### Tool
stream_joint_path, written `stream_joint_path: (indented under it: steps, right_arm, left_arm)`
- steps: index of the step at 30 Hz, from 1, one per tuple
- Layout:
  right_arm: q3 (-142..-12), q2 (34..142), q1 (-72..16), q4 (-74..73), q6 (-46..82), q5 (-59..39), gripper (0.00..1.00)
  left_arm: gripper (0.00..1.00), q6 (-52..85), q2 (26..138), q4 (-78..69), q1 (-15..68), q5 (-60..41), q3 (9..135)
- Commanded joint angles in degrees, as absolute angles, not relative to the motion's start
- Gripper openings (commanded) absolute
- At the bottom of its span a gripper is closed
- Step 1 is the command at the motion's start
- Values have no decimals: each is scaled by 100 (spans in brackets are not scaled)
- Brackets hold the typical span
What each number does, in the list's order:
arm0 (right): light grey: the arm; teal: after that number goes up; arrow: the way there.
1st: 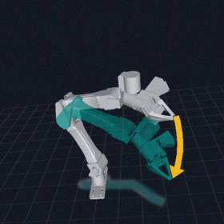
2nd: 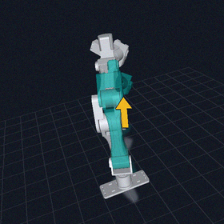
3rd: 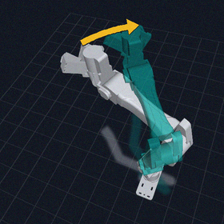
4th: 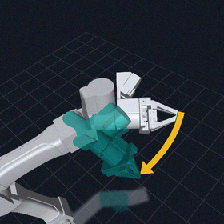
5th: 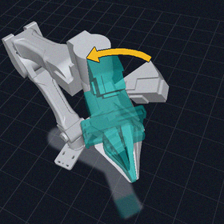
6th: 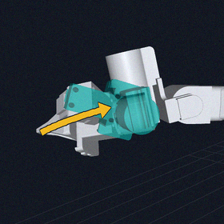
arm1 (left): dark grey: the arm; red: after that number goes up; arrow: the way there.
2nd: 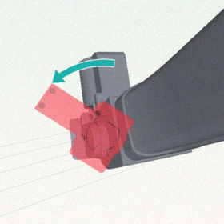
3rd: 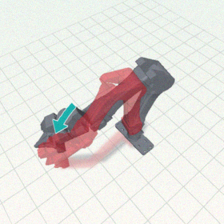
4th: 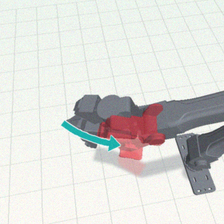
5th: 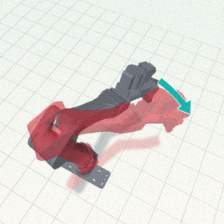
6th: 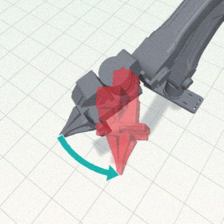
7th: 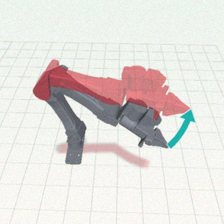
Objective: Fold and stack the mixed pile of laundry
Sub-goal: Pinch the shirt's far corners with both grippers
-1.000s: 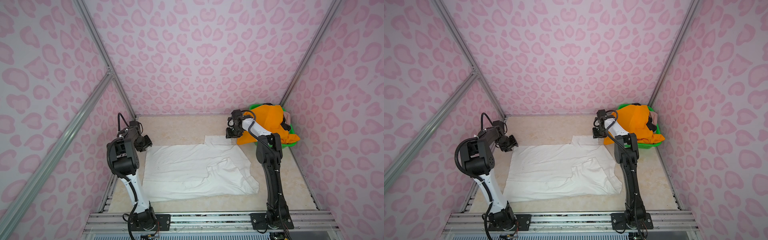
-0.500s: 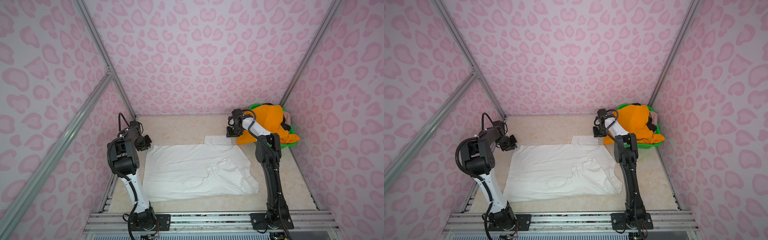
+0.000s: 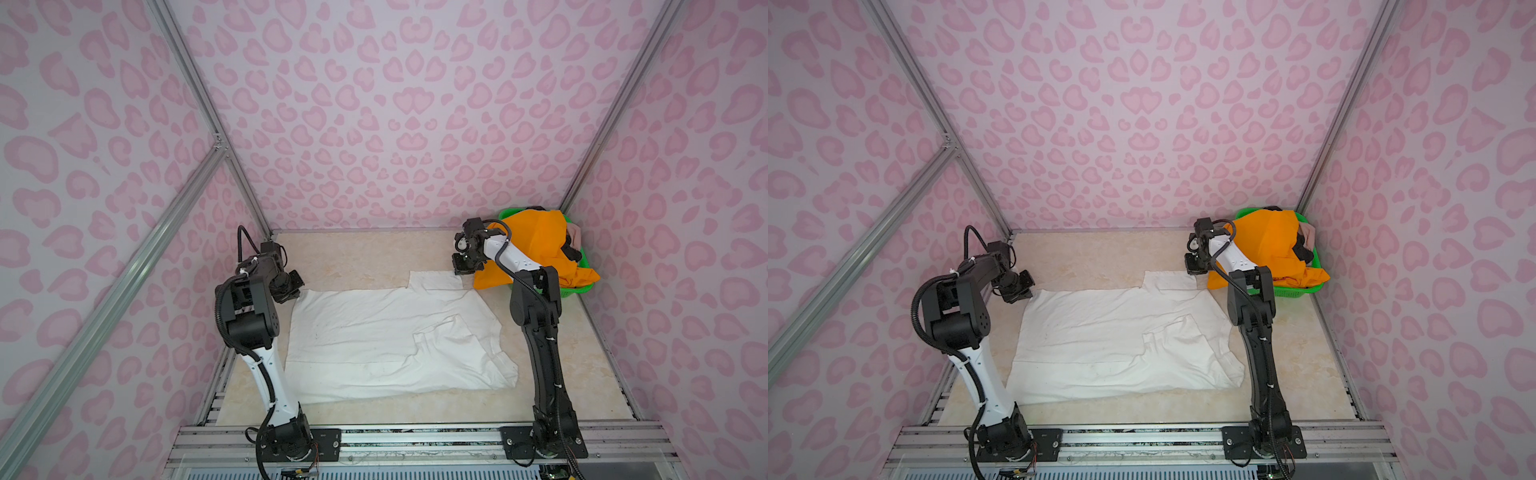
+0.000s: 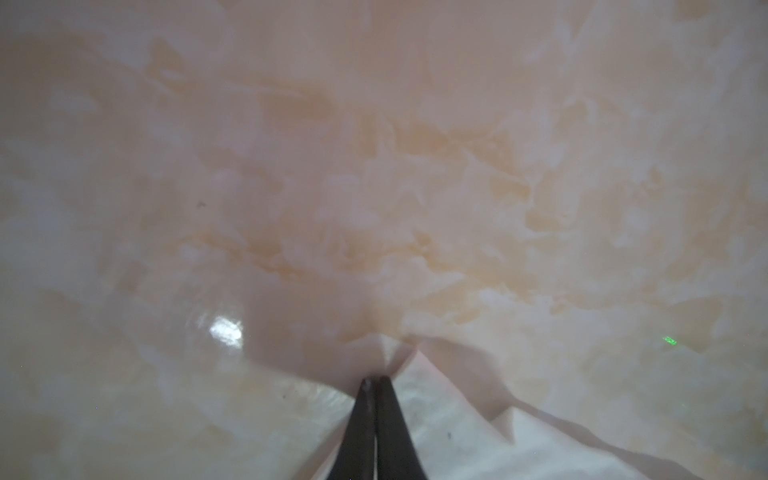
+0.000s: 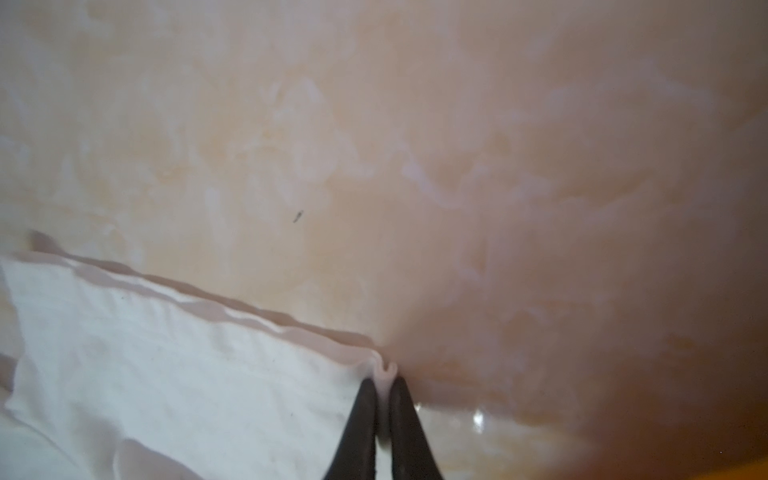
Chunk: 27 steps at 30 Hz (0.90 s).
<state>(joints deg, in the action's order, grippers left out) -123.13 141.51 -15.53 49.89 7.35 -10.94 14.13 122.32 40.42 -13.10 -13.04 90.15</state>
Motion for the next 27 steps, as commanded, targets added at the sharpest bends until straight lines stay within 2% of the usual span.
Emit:
stream_joint_path:
  steps: [1,5,9,12,21,24,25,27]
  right_arm:
    - [-12337,14256,-1565,5245,657,-1178,7]
    - [-12344,14274,-1565,5269,650,-1208,5]
    - [-12324,14267,-1570,5273,650,-1213,5]
    - [-12321,14257,-1573,5289,650,-1222,4]
    - [-12307,14205,-1572,5305,620,-1185,4]
    - [-12306,14189,-1568,5308,613,-1174,3]
    - [-12309,14187,-1565,5308,609,-1176,3]
    - [-12306,14171,-1564,5307,615,-1171,3]
  left_arm:
    - [24,1364,12055,4210,-1310,-1359,9118]
    - [52,1253,11994,4173,-1310,-1391,9154]
    - [56,1206,12159,4195,-1308,-1513,9275]
    - [55,1236,12284,4199,-1293,-1604,9341]
    - [43,1248,12507,4434,-1220,-1119,9319]
    - [37,1283,12464,4466,-1219,-869,9231]
    - [30,1296,12455,4479,-1215,-790,9212]
    - [24,1322,12410,4482,-1214,-645,9161]
